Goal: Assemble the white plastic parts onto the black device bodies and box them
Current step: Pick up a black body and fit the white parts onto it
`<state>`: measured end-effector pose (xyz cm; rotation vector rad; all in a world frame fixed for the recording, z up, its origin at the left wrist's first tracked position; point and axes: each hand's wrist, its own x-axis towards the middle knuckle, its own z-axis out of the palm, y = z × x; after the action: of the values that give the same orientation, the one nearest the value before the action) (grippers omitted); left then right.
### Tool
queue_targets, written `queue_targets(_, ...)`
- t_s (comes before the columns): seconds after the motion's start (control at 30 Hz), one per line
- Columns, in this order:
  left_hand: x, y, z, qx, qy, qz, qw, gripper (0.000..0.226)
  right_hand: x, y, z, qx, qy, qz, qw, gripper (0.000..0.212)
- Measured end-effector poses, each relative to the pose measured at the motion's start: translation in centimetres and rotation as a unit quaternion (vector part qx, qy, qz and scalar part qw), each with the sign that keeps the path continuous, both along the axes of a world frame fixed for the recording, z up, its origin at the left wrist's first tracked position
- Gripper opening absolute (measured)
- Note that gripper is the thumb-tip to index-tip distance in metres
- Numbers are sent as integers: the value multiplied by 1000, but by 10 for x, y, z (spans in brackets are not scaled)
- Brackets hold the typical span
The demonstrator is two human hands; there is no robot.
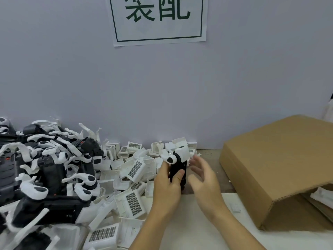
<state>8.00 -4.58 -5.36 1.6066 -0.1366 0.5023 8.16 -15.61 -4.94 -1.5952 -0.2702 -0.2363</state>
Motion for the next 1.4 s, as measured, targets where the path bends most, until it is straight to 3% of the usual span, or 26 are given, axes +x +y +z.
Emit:
queue_targets(0.1, -3, 0, -3, 111, -26, -32, 993, 38, 0, 0, 3, 59, 1, 33, 998, 43)
queue_targets(0.23, -7, -3, -4, 185, -30, -65, 980, 40, 7, 1, 1, 111, 6, -36, 993, 40)
queue_targets(0.4, -9, -4, -1, 190, -25, -79, 978, 31, 10, -2, 0, 116, 3, -73, 991, 34)
queue_targets(0.77, -13, -8, 3, 150, -3, -108, 983, 41, 5, -2, 5, 124, -13, -92, 988, 22)
queue_targets(0.9, -13, -9, 3, 173, -12, -105, 979, 41, 4, -4, 6, 141, -9, -95, 985, 19)
queue_targets(1.0, -12, -6, 0, 174, -11, -63, 983, 37, 2, 0, 7, 138, 8, -63, 988, 32)
queue_targets(1.13, -9, -4, 3, 89, -11, -3, 996, 25, -1, 5, 3, 113, 23, 20, 993, 57)
queue_targets(1.23, -7, -3, 11, -42, 47, 60, 996, 20, -2, 5, 3, 106, 49, 8, 993, 42)
queue_targets(1.3, -7, 0, 14, -174, 108, 70, 976, 24, 0, 5, 3, 100, 65, -16, 993, 34)
queue_targets(1.4, -6, 5, 21, -360, 184, 4, 915, 49, 4, 6, 4, 90, 75, -48, 992, 29)
